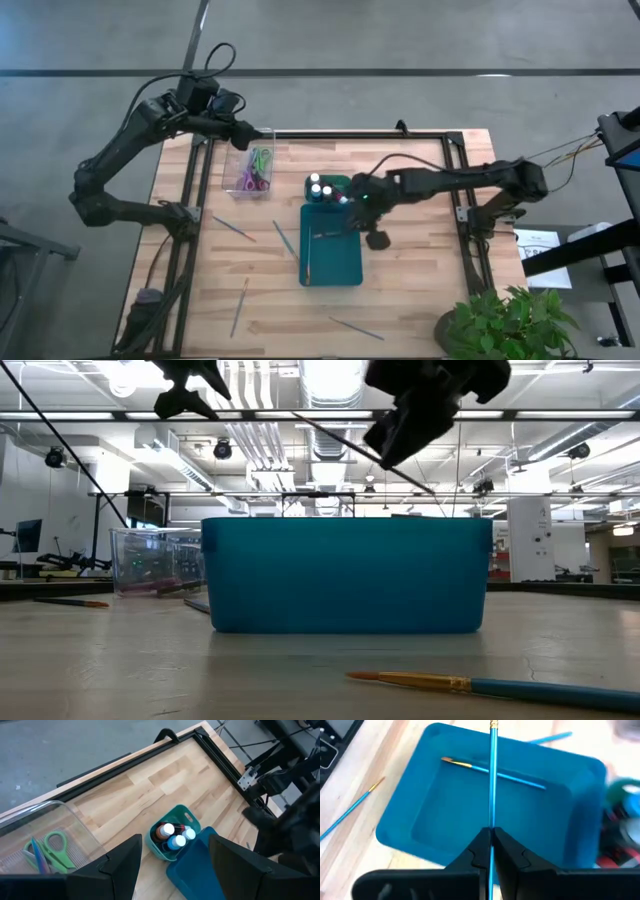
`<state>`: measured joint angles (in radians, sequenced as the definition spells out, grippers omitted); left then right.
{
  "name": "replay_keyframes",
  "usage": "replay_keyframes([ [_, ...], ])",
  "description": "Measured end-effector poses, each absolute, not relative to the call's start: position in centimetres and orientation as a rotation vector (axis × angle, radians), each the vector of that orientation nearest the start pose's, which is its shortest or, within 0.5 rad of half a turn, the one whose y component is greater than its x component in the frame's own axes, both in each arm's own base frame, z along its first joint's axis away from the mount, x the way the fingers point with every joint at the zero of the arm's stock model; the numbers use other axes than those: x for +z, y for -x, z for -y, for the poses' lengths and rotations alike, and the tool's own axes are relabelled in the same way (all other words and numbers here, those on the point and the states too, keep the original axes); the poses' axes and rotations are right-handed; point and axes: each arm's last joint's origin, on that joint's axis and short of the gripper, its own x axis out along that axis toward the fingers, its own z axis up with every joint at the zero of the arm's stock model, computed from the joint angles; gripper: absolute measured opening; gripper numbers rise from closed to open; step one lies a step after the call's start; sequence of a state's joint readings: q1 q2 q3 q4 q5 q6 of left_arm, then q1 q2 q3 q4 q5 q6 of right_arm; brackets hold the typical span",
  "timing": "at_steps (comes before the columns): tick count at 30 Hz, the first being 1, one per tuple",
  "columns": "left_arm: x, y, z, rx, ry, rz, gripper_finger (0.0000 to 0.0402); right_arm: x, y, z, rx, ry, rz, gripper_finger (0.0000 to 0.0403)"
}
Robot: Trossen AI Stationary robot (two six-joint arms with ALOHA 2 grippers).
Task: Pick & Place Paint Supplies
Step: Put the blue paintbrush into the blue bin
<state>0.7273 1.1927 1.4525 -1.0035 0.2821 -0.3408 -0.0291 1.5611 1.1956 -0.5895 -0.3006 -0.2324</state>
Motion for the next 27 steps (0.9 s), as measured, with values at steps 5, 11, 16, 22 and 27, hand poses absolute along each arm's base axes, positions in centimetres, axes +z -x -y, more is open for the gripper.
replay_keyframes([
  [5,40.5,-16.5,-13.6,0.537,0.683,-0.584,0.0238,24.9,-35.1,-0.7,0.437,0.113,-0.919,0.0011],
  [11,40.5,-16.5,-13.6,0.537,0.684,-0.590,0.0238,23.0,-36.4,-0.8,0.522,0.135,-0.977,0.0011],
  [16,40.4,-16.5,-13.6,0.531,0.673,-0.605,0.0238,22.7,-36.7,-0.9,0.538,0.152,-0.977,0.0011],
  [22,40.3,-16.4,-13.5,0.525,0.664,-0.612,0.0238,22.6,-36.7,-0.9,0.537,0.148,-0.980,0.0011],
  [27,40.3,-16.4,-13.5,0.520,0.652,-0.615,0.0238,22.6,-36.7,-0.9,0.521,0.114,-0.988,0.0011],
])
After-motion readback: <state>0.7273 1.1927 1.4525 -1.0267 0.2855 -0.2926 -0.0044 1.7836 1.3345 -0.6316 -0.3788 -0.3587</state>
